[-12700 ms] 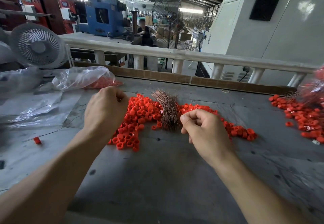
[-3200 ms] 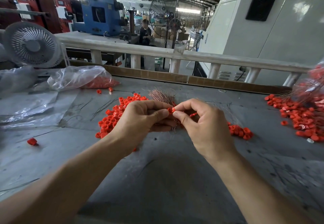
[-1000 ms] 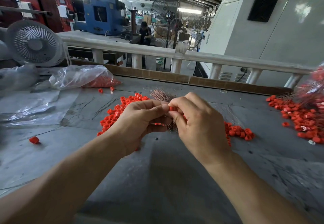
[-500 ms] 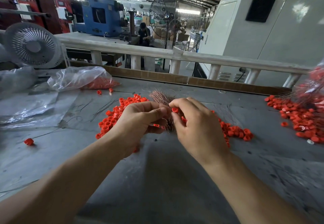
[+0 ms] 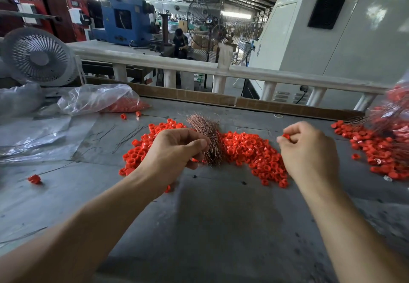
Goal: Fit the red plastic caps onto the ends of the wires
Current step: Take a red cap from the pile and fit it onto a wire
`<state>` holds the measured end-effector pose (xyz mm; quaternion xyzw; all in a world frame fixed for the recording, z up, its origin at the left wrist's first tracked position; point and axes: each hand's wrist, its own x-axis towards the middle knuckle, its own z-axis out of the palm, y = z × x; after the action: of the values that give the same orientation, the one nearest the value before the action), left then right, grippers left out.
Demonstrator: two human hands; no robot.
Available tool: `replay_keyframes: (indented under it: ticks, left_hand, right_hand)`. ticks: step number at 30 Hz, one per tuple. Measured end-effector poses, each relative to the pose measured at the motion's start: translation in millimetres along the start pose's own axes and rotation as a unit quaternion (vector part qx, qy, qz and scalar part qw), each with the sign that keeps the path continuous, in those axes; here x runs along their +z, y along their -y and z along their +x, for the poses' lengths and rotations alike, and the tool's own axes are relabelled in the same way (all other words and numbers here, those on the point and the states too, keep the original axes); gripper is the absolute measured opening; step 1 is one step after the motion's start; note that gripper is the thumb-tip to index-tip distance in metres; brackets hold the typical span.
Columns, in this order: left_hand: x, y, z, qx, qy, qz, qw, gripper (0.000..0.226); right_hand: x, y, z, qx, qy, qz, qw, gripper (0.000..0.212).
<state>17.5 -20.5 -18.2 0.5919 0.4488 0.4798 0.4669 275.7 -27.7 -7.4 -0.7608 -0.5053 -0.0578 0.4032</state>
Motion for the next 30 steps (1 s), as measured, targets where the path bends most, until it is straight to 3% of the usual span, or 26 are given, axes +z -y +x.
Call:
replay_keyframes:
  ticks: [9,18,24,30]
  left_hand:
    - [-2.5,3.6,1.9,0.014,-0.009,0.038,0.999,0.011]
    - [-8.5,6.7,7.4,0.014,-0.055,0.121,0.991,0.016]
    - [-15.0,11.3,14.2,0.049,-0.088,0.185,0.978,0.016]
    - [-15.4,15.3,13.1,0.082,-0.078,0.311,0.944,0.02]
  right_hand:
    - [-6.0,-27.9,16.0,0.093,0.129,-0.163,0.974,0.02]
    - [-6.0,-24.5,13.9,0.074,0.112,-0.175,0.975,0.023]
    - [-2.4,-0.5,-1.8,-0.039,0.055,-0.051,0.996,0.008]
    - [13.5,19.4,-22.6,-0.126,0.135,0.057,0.981,0.01]
